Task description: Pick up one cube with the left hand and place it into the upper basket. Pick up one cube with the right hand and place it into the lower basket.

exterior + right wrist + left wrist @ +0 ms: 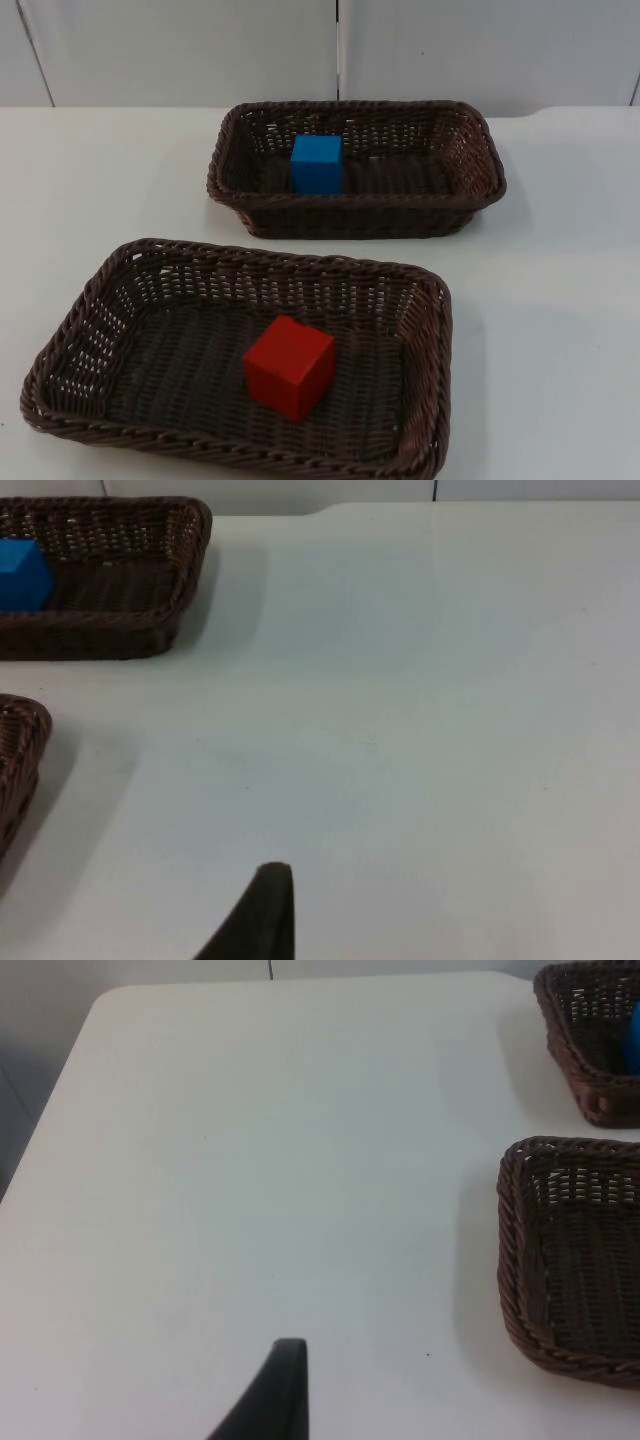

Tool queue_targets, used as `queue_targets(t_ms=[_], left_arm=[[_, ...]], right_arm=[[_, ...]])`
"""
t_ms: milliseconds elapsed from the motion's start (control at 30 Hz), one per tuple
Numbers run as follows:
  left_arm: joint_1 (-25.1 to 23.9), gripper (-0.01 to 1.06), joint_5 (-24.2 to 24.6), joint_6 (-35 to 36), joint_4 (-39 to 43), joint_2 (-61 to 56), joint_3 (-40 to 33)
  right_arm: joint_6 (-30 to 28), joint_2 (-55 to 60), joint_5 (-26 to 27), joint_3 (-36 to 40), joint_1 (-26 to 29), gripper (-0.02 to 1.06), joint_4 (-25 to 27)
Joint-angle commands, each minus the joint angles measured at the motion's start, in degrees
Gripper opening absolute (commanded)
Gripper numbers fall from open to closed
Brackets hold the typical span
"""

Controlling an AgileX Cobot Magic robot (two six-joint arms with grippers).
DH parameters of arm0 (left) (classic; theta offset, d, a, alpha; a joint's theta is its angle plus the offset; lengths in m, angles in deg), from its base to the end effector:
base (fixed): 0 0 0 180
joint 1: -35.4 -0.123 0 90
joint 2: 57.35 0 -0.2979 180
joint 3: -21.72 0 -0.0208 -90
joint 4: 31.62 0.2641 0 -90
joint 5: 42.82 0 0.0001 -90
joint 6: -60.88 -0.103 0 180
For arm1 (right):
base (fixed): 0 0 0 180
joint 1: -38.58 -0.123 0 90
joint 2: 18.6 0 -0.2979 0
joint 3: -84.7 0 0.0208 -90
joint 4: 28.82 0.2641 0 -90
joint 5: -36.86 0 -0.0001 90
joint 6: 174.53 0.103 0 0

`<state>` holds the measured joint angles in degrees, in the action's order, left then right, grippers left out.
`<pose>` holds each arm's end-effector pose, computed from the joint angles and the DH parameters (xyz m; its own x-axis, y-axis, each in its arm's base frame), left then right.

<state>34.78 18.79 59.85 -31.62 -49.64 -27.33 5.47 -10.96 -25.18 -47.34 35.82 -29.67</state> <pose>0.0049 0.0001 0.2761 -0.4753 0.0128 -0.8798 -0.0023 0.9999 0.0158 0.0022 -0.0012 0.2811 -0.4631 -0.0293 -0.8858 -0.0398 0.9991 -0.0122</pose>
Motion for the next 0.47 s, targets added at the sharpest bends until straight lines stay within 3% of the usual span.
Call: queue_targets(t_ms=[0, 433], left_arm=[[-0.22, 1.05, -0.01, 0.02, -0.46, -0.26, -0.26], [-0.22, 1.05, -0.01, 0.02, -0.46, -0.26, -0.26]], right_arm=[[0.0, -0.19, 0.27, 0.12, 0.49, 1.05, 0.03], [0.0, -0.19, 0.27, 0.12, 0.43, 1.05, -0.07]])
